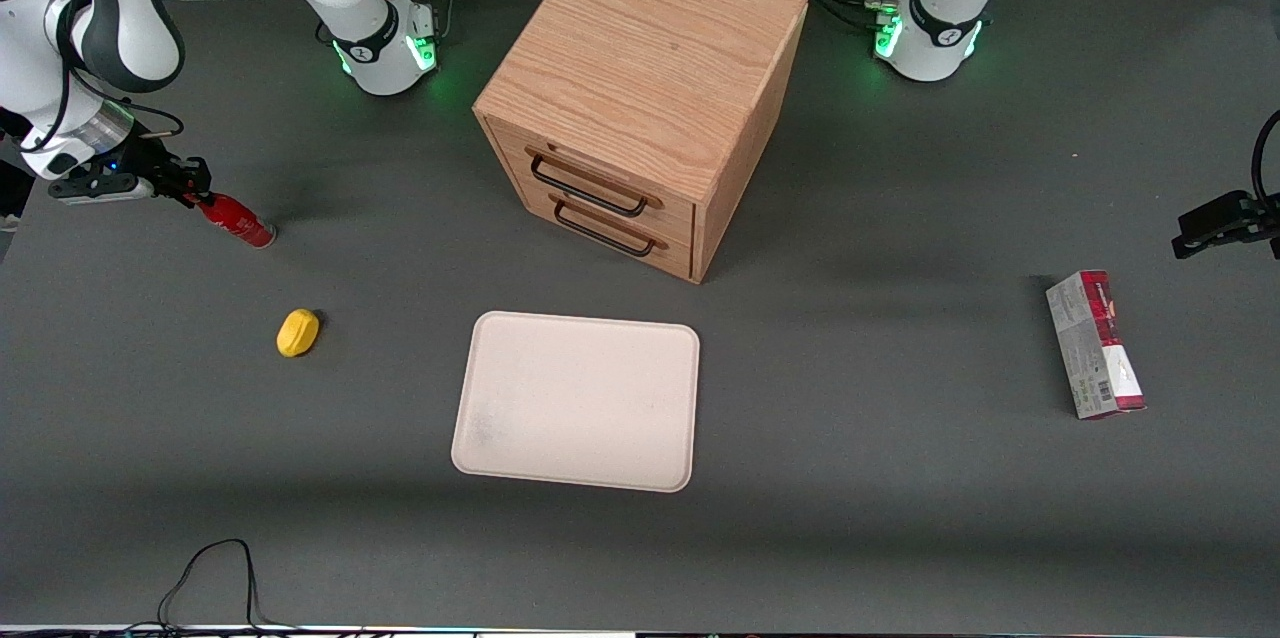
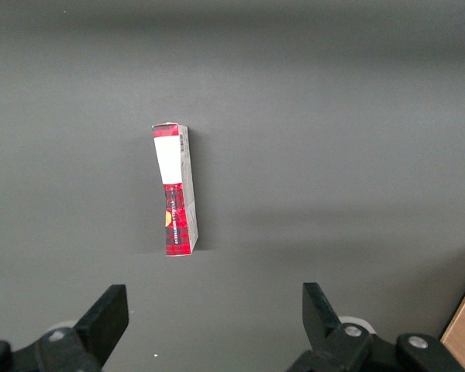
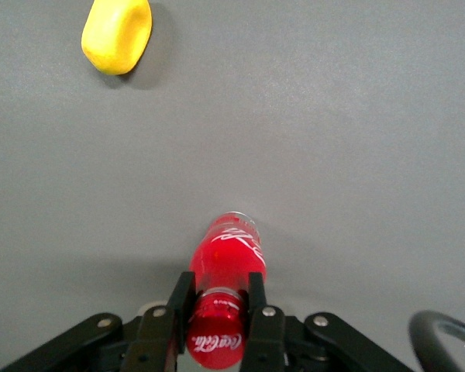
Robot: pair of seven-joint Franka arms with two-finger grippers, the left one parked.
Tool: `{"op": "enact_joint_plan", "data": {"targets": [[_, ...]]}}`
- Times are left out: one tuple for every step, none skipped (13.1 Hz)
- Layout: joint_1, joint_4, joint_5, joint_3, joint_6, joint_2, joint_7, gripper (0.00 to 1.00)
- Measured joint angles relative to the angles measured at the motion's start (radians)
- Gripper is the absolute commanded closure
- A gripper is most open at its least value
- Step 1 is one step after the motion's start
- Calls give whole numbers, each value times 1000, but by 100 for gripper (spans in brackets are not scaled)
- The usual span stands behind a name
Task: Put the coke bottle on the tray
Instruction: 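Close the right gripper on the bottle neck, then lift the bottle and carry it toward the cream tray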
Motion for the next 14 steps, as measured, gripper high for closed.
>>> {"op": "enact_joint_plan", "data": {"targets": [[0, 2, 0, 5, -6, 0, 0, 100], [0, 8, 0, 16, -24, 0, 0, 100], [1, 26, 0, 31, -59, -1, 5, 100], [0, 51, 0, 50, -97, -3, 21, 100], [1, 89, 0, 86, -148, -8, 63, 100], [1, 133, 0, 133, -205, -12, 114, 100], [2, 189, 0, 180, -266, -14, 165, 100], [3, 251, 0, 219, -329, -13, 199, 100], [4, 326, 0, 245, -406, -6, 218, 100], [5, 411, 0, 258, -496, 9, 226, 100], [5, 502, 0, 267, -584, 32, 228, 100], [5, 594, 0, 274, -654, 63, 235, 100], [5, 679, 2, 280, -706, 97, 247, 100], [5, 759, 4, 287, -742, 135, 251, 100]]}}
